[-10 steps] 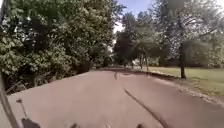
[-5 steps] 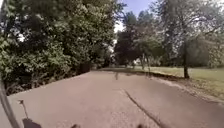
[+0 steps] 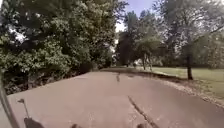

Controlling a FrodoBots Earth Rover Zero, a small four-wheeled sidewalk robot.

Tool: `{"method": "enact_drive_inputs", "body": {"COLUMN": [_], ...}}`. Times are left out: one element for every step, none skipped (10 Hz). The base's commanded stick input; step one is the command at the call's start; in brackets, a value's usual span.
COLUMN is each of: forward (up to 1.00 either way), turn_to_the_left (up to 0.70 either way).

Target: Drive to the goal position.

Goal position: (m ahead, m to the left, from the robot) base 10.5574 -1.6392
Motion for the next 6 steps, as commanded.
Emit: {"method": "enact_drive_inputs", "body": {"forward": [0.70, 0.70, 0.70, 0.70, 0.70, 0.70], "turn_to_the_left": [0.00, 0.00, 0.00, 0.00, 0.00, 0.00]}}
